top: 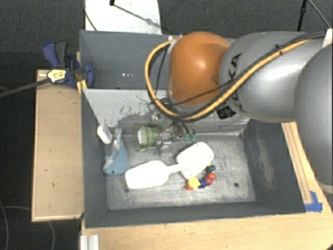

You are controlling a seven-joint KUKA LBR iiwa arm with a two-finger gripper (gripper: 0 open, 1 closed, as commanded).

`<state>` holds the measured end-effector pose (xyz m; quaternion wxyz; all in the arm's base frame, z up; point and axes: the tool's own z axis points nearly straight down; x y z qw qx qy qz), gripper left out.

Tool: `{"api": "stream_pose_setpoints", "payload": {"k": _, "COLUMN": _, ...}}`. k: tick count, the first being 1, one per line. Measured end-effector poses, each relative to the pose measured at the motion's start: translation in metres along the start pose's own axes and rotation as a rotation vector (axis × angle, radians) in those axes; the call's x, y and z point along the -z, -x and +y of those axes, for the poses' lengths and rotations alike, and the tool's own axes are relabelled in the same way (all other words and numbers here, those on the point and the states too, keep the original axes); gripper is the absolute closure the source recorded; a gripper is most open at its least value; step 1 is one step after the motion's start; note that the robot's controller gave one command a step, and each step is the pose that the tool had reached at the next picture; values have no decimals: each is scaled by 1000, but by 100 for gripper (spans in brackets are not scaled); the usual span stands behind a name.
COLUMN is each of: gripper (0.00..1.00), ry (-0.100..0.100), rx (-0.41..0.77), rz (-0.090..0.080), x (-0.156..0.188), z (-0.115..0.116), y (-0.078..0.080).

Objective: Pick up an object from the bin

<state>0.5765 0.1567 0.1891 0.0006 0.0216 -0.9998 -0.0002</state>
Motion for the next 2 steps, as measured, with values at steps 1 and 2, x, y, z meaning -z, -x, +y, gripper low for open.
{"api": "stream_pose_setpoints", "payload": {"k": 1, "gripper": 100, "ry": 1, "rx": 1, "rz": -5, "x": 13, "z": -3, "y": 2}}
{"api": "stream_pose_setpoints", "payload": {"k": 2, "gripper": 100, "ry": 2, "rx": -5, "rz": -18, "x": 11, "z": -6, "y": 2}}
